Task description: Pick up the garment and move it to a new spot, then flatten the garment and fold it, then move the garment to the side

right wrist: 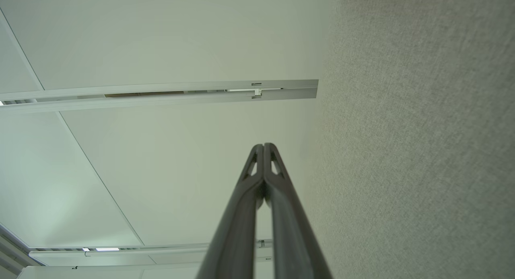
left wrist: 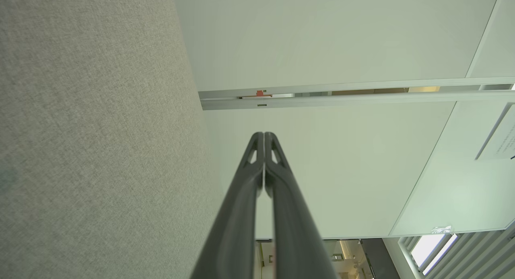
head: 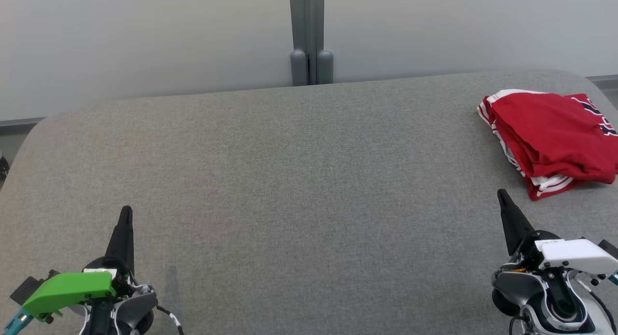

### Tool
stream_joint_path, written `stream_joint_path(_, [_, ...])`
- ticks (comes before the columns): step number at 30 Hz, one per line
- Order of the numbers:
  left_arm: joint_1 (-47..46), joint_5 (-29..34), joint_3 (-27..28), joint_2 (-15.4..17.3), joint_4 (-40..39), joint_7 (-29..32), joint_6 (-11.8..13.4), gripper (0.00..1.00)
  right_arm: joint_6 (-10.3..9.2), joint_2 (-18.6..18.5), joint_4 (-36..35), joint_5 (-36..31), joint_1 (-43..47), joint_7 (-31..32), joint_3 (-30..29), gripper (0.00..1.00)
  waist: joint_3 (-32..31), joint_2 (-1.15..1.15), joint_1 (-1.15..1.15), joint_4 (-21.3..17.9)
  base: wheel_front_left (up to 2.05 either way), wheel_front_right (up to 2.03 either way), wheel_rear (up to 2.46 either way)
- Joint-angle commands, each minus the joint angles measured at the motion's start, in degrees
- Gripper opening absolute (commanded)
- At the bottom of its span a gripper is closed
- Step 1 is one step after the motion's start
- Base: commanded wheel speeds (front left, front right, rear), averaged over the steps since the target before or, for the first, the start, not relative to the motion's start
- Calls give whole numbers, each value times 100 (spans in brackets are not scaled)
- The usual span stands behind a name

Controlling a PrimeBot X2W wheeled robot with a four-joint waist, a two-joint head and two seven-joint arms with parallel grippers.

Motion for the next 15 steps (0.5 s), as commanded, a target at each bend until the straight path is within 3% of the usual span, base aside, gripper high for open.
stream_joint_path(1, [-82, 50, 29, -9, 11, 26, 4, 0, 2, 0, 10, -12, -68, 24, -13, 0, 0, 0, 0, 0, 0, 0, 0])
stream_joint_path(15, [-83, 63, 41, -19, 11, 30, 6, 0, 2, 4, 10, -20, -69, 31, -18, 0, 0, 0, 0, 0, 0, 0, 0])
